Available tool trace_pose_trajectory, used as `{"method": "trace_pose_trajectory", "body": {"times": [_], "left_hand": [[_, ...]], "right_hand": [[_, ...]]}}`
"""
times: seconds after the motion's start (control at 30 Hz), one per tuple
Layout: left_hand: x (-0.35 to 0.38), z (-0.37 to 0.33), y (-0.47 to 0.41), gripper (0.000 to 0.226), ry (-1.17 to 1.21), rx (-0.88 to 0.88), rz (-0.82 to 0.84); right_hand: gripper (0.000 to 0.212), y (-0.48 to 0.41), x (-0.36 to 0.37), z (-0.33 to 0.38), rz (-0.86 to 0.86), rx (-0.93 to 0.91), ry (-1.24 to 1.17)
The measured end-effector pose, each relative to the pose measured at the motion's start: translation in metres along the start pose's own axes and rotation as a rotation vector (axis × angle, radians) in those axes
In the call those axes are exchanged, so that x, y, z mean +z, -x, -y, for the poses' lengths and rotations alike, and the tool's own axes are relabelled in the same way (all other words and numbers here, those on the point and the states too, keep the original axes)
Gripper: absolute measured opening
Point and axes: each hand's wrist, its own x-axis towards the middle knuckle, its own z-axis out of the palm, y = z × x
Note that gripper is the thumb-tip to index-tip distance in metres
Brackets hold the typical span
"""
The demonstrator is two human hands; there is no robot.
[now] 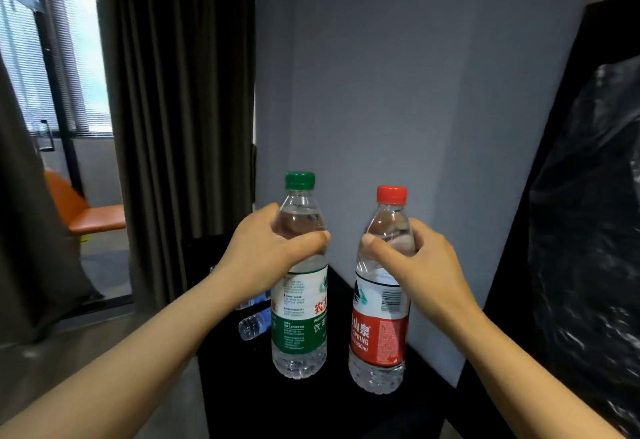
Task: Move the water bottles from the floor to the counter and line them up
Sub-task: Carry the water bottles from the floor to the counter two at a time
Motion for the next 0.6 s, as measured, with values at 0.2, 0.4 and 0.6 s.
{"method": "trace_pose_trajectory", "body": {"times": [0.2,0.4,0.6], "left_hand": [[0.015,0.057,-0.078,0.044,0.018,-0.039,0.077],[0.045,0.121,-0.126,0.033,0.001,-0.113,0.138],[0.086,0.189,-0.160,0.025,-0.032,-0.223,0.220]], "right_hand": [[0.036,-0.060,0.039,-0.042,-0.020,0.065,0.023],[0.028,-0.100,0.066,-0.097,0.032,0.153,0.056],[0.043,-0.135,0.095,-0.167,0.084,0.273,0.077]]}}
